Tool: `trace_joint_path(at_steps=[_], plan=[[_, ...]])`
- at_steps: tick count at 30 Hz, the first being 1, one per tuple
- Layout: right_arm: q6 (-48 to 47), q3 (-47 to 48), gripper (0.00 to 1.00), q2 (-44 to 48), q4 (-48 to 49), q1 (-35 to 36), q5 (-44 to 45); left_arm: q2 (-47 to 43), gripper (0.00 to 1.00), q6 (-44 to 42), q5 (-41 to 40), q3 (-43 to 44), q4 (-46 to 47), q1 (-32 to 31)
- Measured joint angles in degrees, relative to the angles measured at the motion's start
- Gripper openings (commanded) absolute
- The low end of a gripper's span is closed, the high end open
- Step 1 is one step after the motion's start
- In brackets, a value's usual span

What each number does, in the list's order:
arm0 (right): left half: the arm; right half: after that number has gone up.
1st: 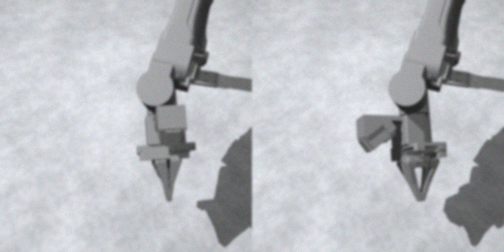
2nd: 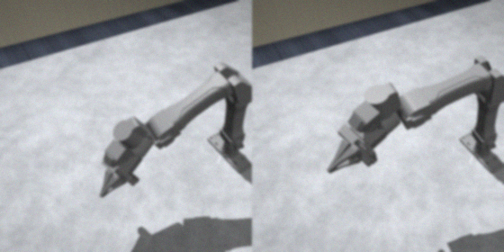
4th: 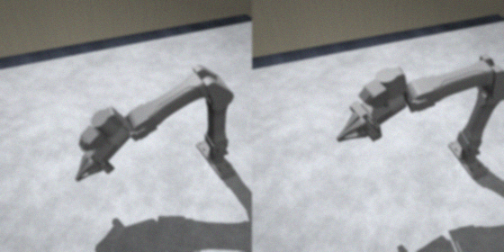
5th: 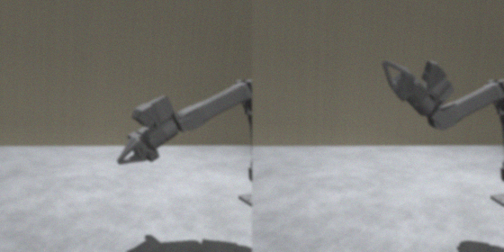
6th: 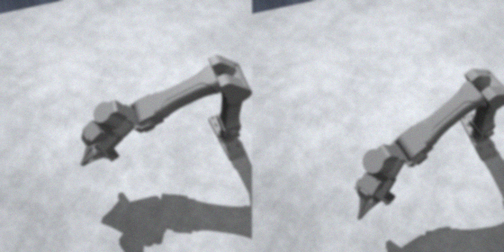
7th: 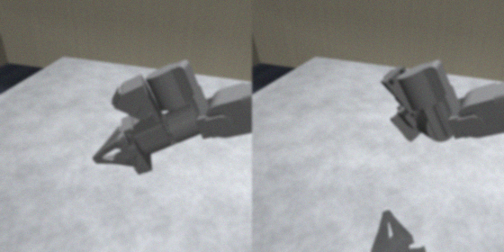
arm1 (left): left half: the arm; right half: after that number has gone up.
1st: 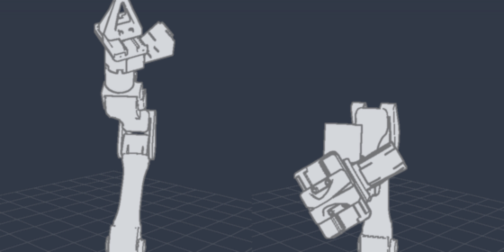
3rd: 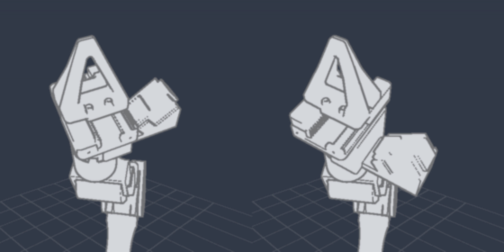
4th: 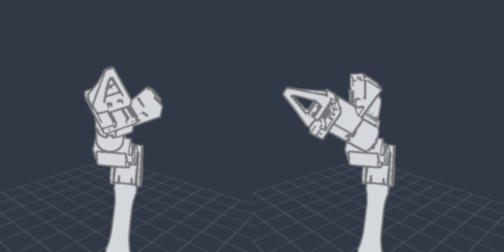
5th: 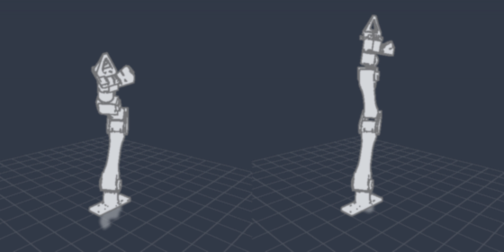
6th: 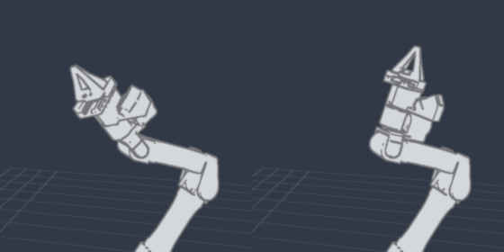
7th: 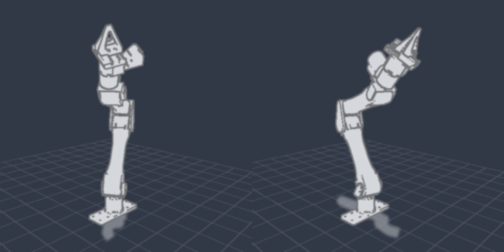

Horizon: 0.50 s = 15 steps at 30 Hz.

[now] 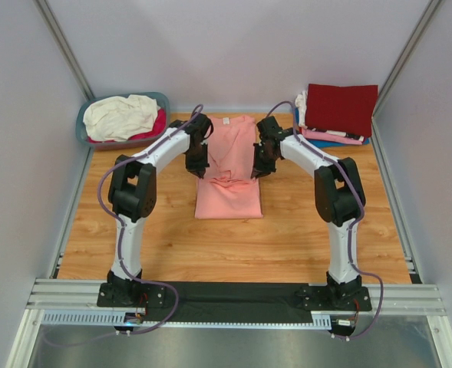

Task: Fold and stack the t-shirts
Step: Fold the tshirt

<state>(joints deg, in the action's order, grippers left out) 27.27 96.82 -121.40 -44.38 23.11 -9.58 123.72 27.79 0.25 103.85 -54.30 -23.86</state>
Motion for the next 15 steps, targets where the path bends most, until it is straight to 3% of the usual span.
trace_joint_path(at_steps=[3,10,12,15], plan=[[0.6,5.0,0.49,-2.6,-1.8,-0.9,-0.4,4.7,0.27,0.0,0.8,6.4,-2.6,1.2],[1.2,23.1,0.51,-7.8,-8.5,-4.6,0.0,9.8,0.32,0.9,1.0,19.1,-10.7,5.9],[1.2,24.0,0.51,-6.6,-8.9,-5.3,0.3,8.0,0.32,1.2,0.6,19.0,-11.0,6.9],[1.2,18.2,0.49,-1.5,-8.3,-5.9,0.5,1.3,0.33,1.4,0.0,11.8,-9.4,6.7]])
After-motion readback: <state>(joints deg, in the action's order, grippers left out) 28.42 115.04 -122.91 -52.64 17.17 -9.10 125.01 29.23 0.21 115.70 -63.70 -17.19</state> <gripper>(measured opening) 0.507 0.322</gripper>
